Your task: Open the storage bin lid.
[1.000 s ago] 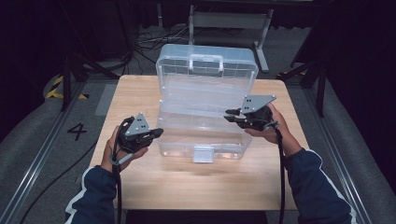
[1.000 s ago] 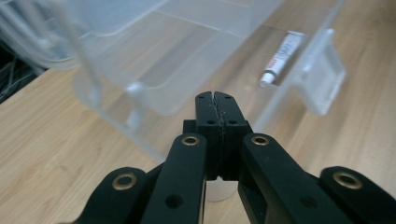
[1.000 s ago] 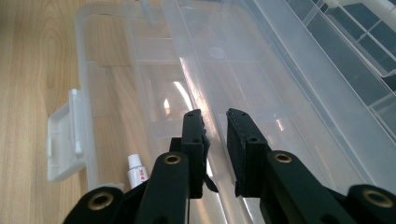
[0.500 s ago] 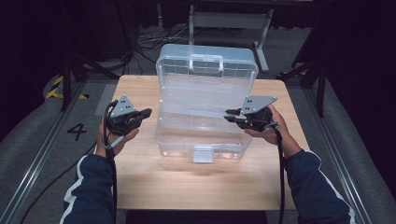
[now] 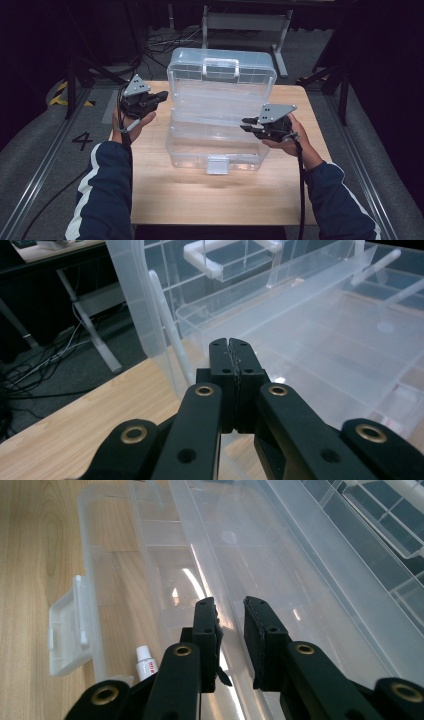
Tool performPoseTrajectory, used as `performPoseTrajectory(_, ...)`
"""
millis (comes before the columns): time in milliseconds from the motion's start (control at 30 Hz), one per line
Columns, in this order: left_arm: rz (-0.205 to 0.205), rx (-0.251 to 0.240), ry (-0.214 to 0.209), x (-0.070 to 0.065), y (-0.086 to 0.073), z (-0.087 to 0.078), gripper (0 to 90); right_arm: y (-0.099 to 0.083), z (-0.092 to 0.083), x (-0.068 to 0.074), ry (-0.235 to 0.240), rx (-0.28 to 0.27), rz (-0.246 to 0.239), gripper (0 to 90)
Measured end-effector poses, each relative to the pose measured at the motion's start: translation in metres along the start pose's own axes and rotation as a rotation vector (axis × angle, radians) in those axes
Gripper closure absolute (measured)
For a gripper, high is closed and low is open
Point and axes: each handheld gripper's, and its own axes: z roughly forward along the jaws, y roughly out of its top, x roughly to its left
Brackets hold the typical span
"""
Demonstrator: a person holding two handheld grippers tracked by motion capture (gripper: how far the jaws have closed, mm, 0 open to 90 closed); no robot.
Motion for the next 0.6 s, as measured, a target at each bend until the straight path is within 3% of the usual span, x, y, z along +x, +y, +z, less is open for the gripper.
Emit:
performPoseTrajectory(400,-0.013,-0.018,-0.006,0.0,0.015,0.013,90.0,-0.003,-0.001,0.005,-0.01,-0.001,0.001,75.8)
performPoseTrajectory(600,0.007,-0.005,-0.005,-0.001,0.019,0.016,90.0,-0.004,-0.002,0.007,-0.01,0.006,-0.003,75.4)
